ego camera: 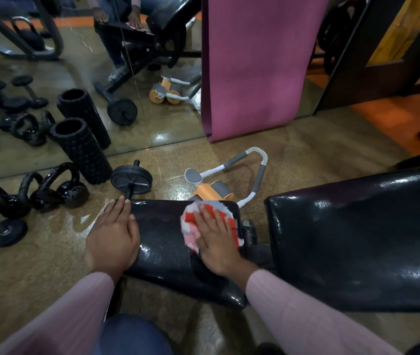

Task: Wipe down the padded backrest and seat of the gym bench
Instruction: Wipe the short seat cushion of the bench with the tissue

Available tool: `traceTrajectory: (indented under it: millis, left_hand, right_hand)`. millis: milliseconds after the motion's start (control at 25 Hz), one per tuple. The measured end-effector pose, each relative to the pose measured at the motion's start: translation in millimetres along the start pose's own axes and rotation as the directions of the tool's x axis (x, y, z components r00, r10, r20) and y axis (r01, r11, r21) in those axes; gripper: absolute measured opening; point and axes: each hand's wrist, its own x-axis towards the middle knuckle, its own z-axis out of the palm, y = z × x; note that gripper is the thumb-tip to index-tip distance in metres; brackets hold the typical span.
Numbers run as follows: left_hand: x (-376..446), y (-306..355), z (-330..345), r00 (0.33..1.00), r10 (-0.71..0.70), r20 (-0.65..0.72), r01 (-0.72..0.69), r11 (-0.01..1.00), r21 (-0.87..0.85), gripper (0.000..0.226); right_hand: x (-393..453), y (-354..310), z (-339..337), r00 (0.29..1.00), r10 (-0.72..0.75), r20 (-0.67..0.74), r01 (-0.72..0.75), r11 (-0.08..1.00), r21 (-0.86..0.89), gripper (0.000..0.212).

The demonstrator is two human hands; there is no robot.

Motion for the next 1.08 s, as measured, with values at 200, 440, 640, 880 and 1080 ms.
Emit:
traceTrajectory:
  millis: [200,440,640,880,1080]
  left_hand:
    - [1,0,1,1.0,-0.004,0.0,0.004,1.0,-0.001,0.052]
    - [1,-1,1,1.0,-0.002,-0.006,0.002,1.0,-0.003,0.053]
    - [1,-1,1,1.0,0.006,-0.011,-0.006,1.0,0.002,0.052]
    - [3,-1,2,1.0,0.003,-0.006,-0.003,1.0,-0.011,0.052]
    - [1,-3,3,1.0,0.006,-0.008,-0.006,1.0,-0.005,0.052]
  right_hand:
    - [-45,40,3,0.997,0.028,-0.077,-0.017,0.991,0.135,0.05]
    - [47,18,-3,0.973,0.212,-0.09,-0.213,0.977,0.003,0.063]
    - [-41,19,10,0.983,-0.144,-0.113,0.15,0.987,0.052,0.055]
    - [54,54,-2,0.919,0.379,-0.107,-0.355,0.915,0.19,0.056]
    - [23,28,3,0.988,-0.042,-0.15,0.034,0.998,-0.056,0.065]
